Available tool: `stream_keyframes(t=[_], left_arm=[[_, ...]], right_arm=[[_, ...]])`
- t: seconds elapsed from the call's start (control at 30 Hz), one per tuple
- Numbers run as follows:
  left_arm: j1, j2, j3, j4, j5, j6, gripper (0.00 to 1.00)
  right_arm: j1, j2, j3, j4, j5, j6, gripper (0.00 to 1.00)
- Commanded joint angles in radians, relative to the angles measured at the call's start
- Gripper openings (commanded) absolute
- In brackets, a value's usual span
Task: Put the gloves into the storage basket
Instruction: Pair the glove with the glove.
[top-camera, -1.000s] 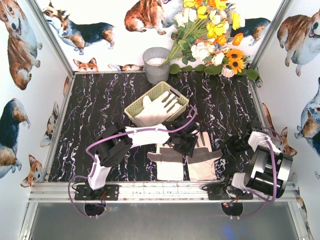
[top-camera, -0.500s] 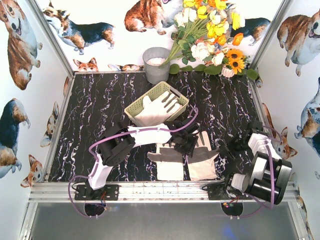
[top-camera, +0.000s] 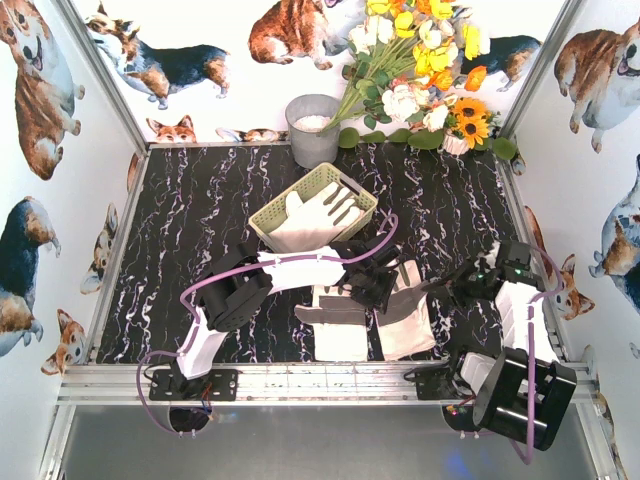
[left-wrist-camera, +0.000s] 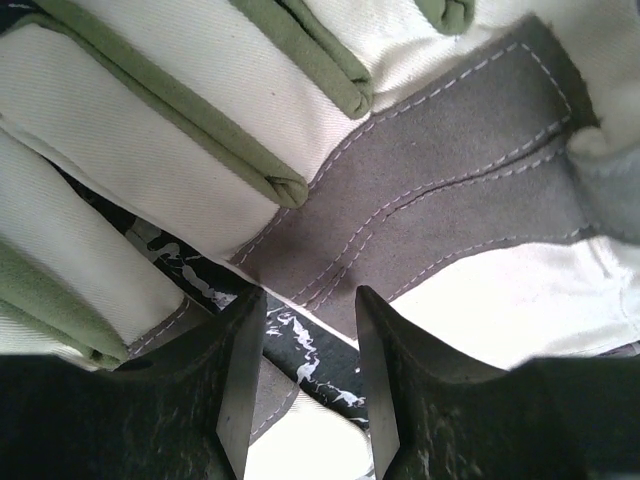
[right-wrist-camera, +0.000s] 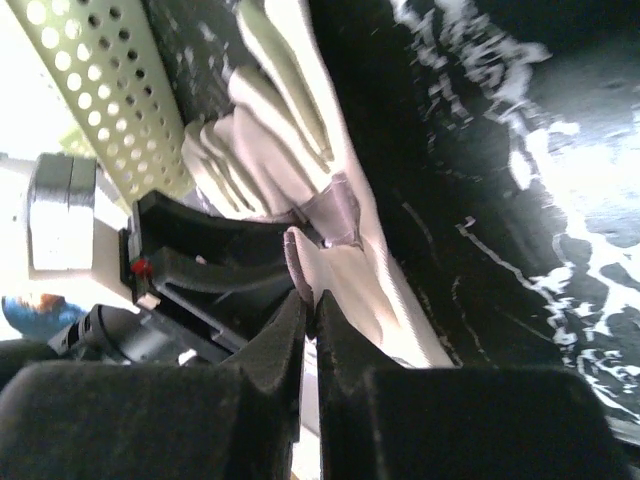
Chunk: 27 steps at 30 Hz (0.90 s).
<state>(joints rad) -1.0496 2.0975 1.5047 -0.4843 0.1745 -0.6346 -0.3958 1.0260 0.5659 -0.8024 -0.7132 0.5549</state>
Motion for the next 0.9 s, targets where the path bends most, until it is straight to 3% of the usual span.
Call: stream_keyframes(t=[0.0,0.17,0.43,0.63,0.87], left_arm=[[0.002,0.015,0.028,-0.002,-0.012,-0.009,0.36],[0.004,-0.027,0.051,-0.032,-0.053,-0.006,0.42],[0.023,-0.221,0.000,-0.084,-0.174,-0.038,0.63],[0.093,-0.427,-0.178,-0.138,-0.249,-0.076,0.71],[0.268,-0.649,-0.459,-0.098,-0.110,-0.029,0.69]], right_arm=[[0.071,-0.034,0.006,0.001,-0.107,0.012,0.00],[0.148,-0.077,0.013,0.052,-0.089,0.091,0.00],[0.198,-0.127,0.057,0.048,-0.037,0.117,0.00],[0.249,-0.135,0.096,0.023,0.009,0.109,0.00],[0.336,-0.132,0.134,0.023,0.040,0.115,0.00]])
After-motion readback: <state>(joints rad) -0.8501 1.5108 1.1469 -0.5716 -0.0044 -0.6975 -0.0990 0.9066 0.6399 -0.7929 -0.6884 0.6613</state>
